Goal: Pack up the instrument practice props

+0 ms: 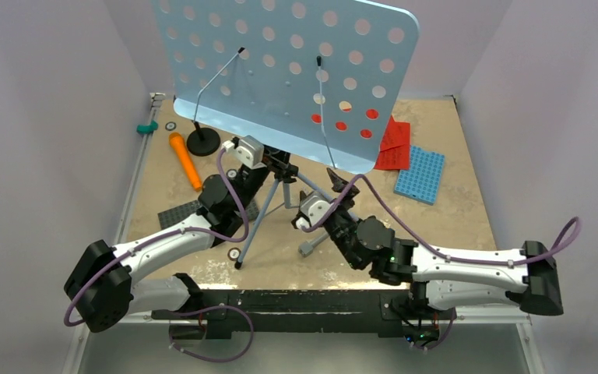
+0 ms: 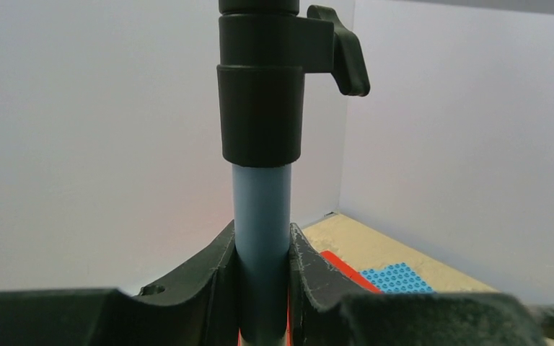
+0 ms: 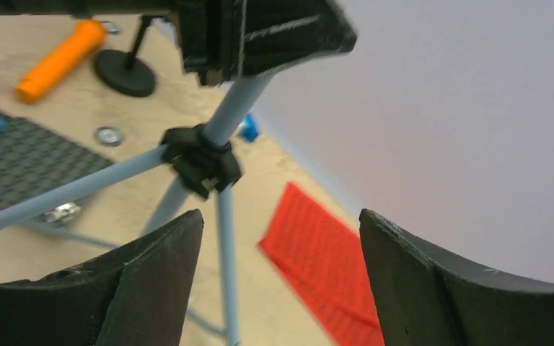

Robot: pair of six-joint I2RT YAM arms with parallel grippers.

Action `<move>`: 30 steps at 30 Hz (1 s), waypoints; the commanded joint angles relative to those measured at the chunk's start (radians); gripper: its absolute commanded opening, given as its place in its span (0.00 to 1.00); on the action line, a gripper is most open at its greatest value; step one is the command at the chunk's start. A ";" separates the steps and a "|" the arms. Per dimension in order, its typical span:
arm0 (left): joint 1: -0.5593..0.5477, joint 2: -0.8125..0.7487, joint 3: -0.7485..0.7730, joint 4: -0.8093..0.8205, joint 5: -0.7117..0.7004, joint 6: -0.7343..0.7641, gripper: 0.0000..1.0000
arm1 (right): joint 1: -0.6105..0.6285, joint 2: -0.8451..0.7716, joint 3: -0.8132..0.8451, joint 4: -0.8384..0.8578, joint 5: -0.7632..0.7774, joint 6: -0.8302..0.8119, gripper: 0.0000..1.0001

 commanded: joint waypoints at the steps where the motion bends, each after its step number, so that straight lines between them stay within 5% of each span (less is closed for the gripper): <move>1: -0.018 0.067 -0.070 -0.278 0.028 -0.087 0.00 | 0.022 -0.110 0.037 -0.513 -0.034 0.587 0.83; 8: -0.019 0.104 -0.106 -0.254 0.028 -0.138 0.00 | 0.022 -0.365 -0.120 -0.625 -0.289 1.045 0.81; 12: -0.025 0.135 -0.117 -0.248 0.033 -0.169 0.00 | 0.020 -0.497 -0.209 -0.604 -0.286 1.209 0.81; 18: -0.064 0.180 -0.124 -0.238 0.052 -0.204 0.00 | -0.060 -0.608 -0.168 -0.749 -0.254 1.322 0.82; 24: -0.116 0.212 -0.134 -0.211 0.063 -0.270 0.00 | -0.432 -0.580 -0.098 -0.816 -0.603 1.395 0.83; 30: -0.163 0.200 -0.117 -0.233 0.053 -0.293 0.00 | -0.516 -0.472 0.016 -0.811 -0.660 1.332 0.83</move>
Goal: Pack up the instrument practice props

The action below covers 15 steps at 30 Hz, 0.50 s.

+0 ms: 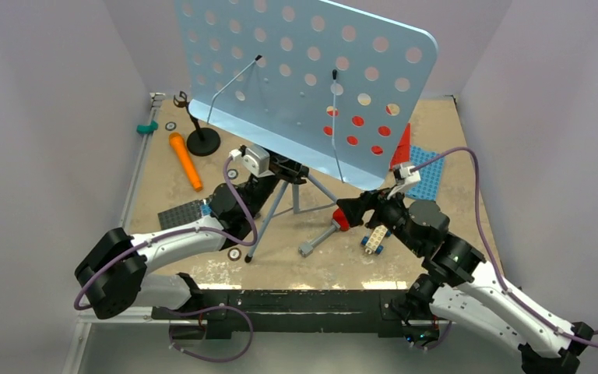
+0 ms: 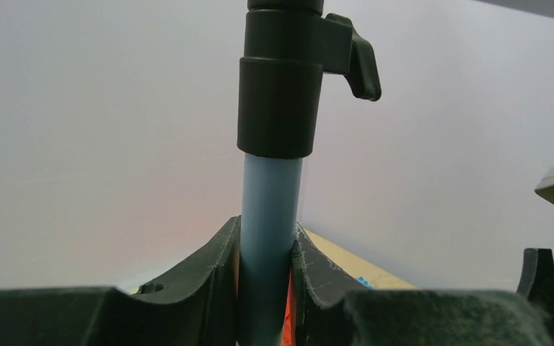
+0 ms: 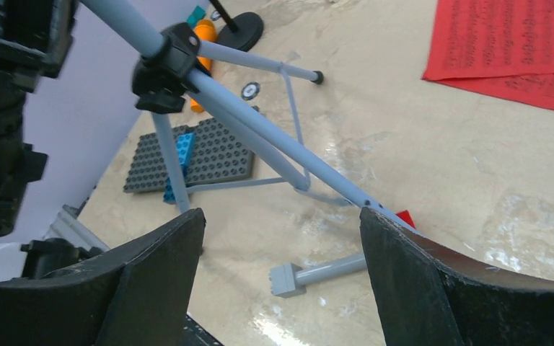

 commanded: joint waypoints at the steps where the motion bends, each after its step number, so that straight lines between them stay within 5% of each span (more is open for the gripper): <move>1: -0.093 0.100 -0.084 -0.406 0.070 -0.233 0.00 | -0.035 0.071 0.113 0.012 -0.113 -0.011 0.83; 9: -0.112 0.094 -0.202 -0.275 0.020 -0.240 0.00 | -0.102 0.130 0.147 0.035 -0.198 -0.015 0.83; 15: -0.112 -0.006 -0.171 -0.320 -0.010 -0.195 0.02 | -0.105 0.128 0.177 0.015 -0.218 -0.066 0.85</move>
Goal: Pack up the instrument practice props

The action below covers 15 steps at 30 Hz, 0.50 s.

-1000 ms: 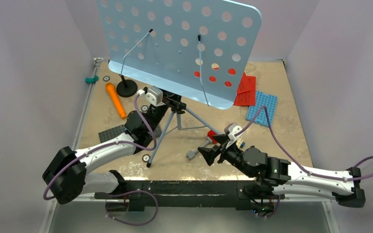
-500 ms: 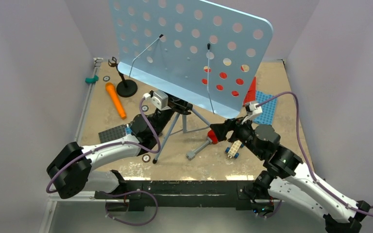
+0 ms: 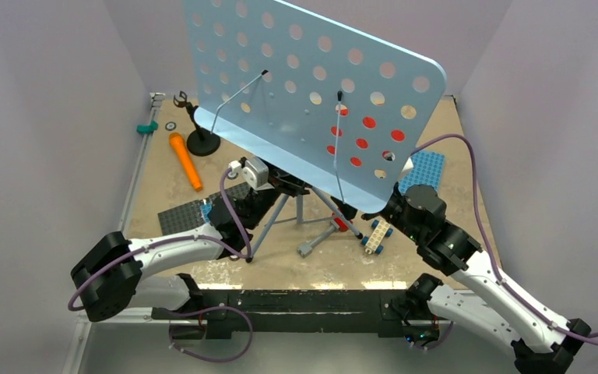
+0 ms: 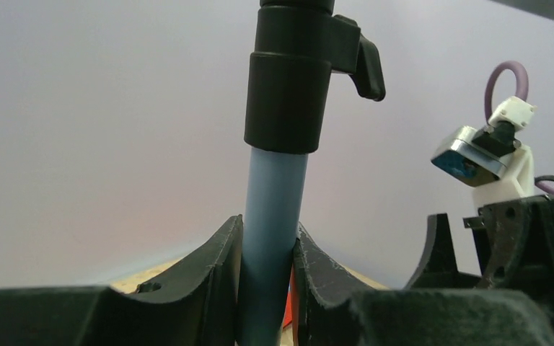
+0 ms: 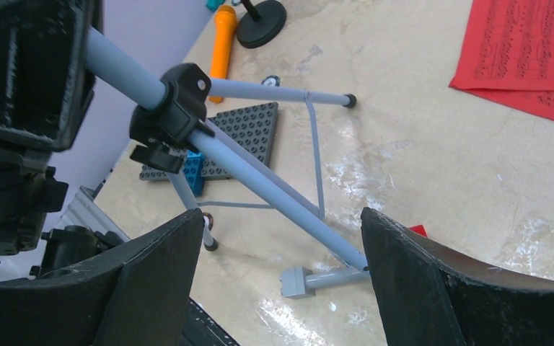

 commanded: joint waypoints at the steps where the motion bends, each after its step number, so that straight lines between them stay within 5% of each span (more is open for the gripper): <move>1: -0.043 0.009 -0.094 -0.395 0.005 -0.153 0.04 | -0.005 -0.006 0.068 0.017 -0.041 -0.048 0.85; 15: -0.042 -0.056 -0.024 -0.482 -0.047 -0.112 0.42 | -0.006 0.008 0.085 0.055 -0.050 -0.092 0.86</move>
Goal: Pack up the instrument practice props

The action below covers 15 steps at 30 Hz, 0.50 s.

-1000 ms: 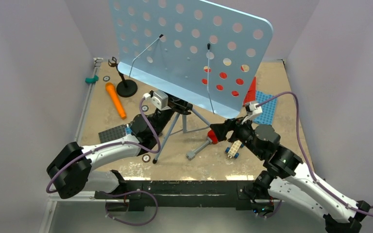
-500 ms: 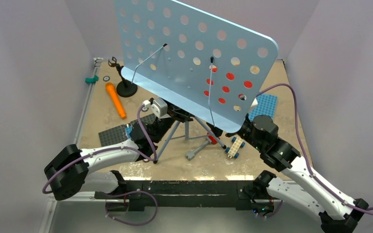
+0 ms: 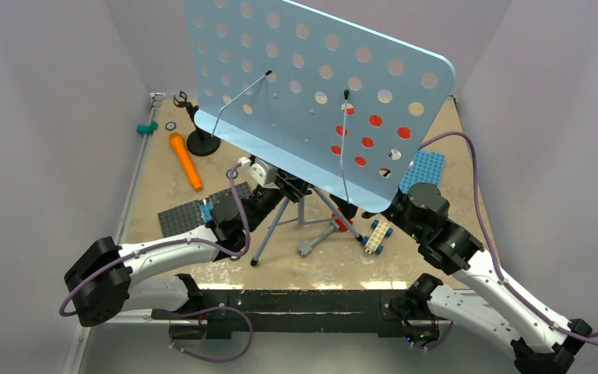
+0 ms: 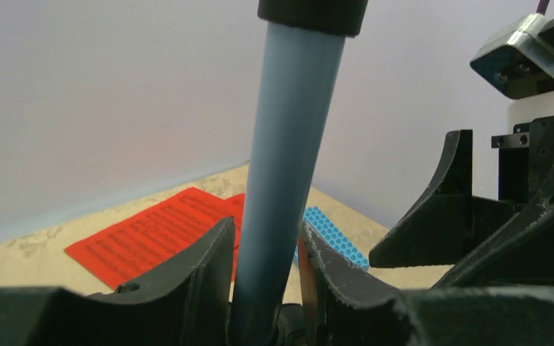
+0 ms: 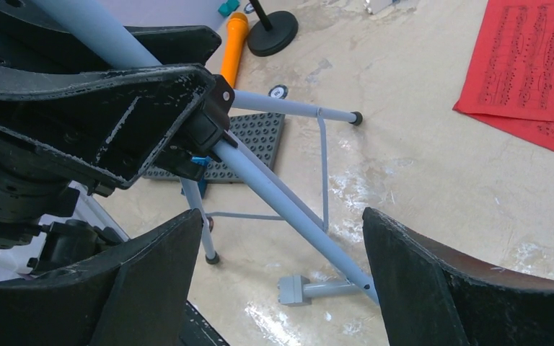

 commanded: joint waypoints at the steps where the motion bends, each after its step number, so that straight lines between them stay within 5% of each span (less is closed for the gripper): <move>1: -0.018 0.022 -0.043 -0.247 -0.034 -0.074 0.42 | -0.006 0.000 0.049 0.040 -0.014 -0.034 0.86; 8: -0.017 0.011 -0.062 -0.234 -0.042 -0.068 0.44 | -0.007 -0.012 0.043 0.038 0.001 -0.044 0.86; 15: -0.017 -0.085 -0.121 -0.172 -0.058 -0.115 0.61 | -0.007 -0.050 0.023 0.068 -0.014 -0.038 0.90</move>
